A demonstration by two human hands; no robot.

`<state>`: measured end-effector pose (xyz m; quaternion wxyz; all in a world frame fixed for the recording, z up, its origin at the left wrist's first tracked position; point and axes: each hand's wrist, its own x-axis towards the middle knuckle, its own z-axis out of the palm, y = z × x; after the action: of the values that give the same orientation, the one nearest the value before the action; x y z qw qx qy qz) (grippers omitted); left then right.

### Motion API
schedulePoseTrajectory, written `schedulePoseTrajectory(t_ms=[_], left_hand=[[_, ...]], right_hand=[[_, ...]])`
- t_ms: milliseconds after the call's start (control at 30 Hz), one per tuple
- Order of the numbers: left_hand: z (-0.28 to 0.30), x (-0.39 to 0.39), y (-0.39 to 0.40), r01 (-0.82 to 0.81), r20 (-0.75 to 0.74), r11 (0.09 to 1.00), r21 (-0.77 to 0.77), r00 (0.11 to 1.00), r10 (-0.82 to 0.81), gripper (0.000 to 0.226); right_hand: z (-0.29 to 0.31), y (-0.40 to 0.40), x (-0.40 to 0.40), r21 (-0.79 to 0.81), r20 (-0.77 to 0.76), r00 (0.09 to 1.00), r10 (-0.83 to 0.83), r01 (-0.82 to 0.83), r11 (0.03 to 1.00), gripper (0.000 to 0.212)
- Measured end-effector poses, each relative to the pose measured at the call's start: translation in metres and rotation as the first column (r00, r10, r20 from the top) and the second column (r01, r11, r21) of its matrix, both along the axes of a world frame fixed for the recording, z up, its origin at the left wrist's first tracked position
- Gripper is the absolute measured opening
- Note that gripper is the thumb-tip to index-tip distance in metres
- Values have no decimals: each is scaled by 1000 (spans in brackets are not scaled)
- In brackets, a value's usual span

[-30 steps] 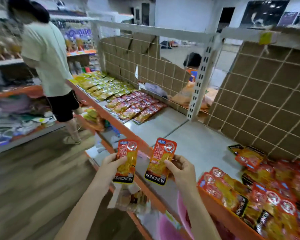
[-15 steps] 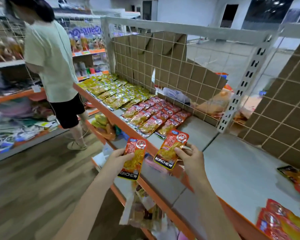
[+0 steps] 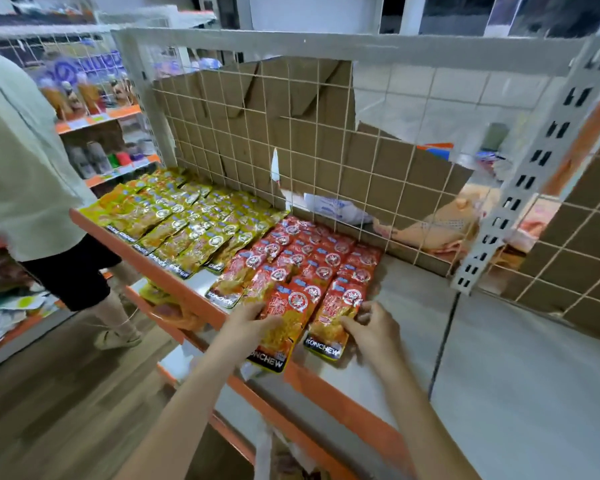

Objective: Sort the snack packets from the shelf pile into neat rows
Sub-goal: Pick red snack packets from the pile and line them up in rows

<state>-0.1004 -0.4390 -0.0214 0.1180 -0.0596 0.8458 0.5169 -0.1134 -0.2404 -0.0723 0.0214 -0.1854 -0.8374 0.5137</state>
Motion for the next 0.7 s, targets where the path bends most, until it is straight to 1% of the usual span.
schedulePoseTrajectory(t_ms=[67, 100, 133, 200, 267, 367, 533, 633, 700], left_hand=[[-6, -9, 5, 73, -3, 997, -28, 997, -73, 17], [-10, -13, 7, 108, 6, 993, -39, 994, -108, 8], [-14, -16, 11, 134, 19, 990, -41, 991, -133, 15], [-25, -23, 17, 205, 55, 979, -24, 978, -203, 47], [-32, -25, 25, 279, 31, 960, -4, 960, -279, 58], [-42, -29, 34, 337, -32, 939, -66, 940, -339, 60], [-46, -30, 39, 407, -184, 906, -118, 887, -423, 52], [-53, -32, 41, 435, -226, 896, -92, 867, -444, 50], [-56, -31, 40, 446, -241, 884, -139, 851, -467, 57]], right_hand=[[1, 0, 0, 57, 1, 1000, 5, -6, 998, 31], [1, 0, 0, 84, 2, 1000, 9, -9, 996, 30], [2, 0, 1, 101, 6, 1000, 7, -8, 995, 30], [2, -2, 1, 100, 16, 1000, -13, 11, 995, 29], [2, -5, 4, 86, 22, 999, -40, 38, 996, 28], [1, -10, 8, 53, 32, 993, -113, 111, 992, 26], [2, -22, 10, 14, 33, 973, -228, 228, 974, 19], [4, -29, 10, -49, 25, 948, -318, 319, 947, 17], [5, -32, 11, -70, 29, 939, -344, 345, 936, 16]])
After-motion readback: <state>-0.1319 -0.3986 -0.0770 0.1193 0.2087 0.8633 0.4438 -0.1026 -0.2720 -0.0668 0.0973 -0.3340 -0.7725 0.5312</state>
